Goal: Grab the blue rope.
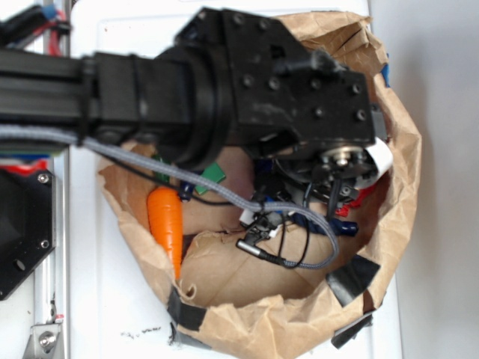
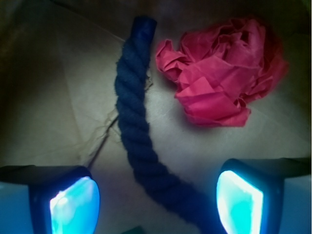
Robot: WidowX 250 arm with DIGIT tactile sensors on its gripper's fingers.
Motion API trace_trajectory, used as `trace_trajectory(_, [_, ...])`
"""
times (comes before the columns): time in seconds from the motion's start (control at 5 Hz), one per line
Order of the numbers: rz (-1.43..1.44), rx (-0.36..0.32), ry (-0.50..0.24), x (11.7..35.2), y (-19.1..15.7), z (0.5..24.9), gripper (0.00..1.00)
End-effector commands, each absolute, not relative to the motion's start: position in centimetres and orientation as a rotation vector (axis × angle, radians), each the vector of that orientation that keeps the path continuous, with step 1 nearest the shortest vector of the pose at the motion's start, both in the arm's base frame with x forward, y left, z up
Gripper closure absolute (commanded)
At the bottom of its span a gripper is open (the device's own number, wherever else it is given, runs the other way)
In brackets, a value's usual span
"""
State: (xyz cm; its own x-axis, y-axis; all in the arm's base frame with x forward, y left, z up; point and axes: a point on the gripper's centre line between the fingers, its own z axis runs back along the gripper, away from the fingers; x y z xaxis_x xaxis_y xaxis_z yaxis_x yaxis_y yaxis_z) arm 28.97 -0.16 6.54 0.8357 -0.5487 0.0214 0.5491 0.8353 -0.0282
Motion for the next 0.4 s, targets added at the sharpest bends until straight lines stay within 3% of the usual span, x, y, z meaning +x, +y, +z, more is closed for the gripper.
trace_trajectory(0.0, [-0.658,-0.023,-0.089,30.1,-2.8,5.5,0.0])
trace_trajectory(0.2, [-0.676,0.003,-0.073,30.0,-3.1,4.0,0.0])
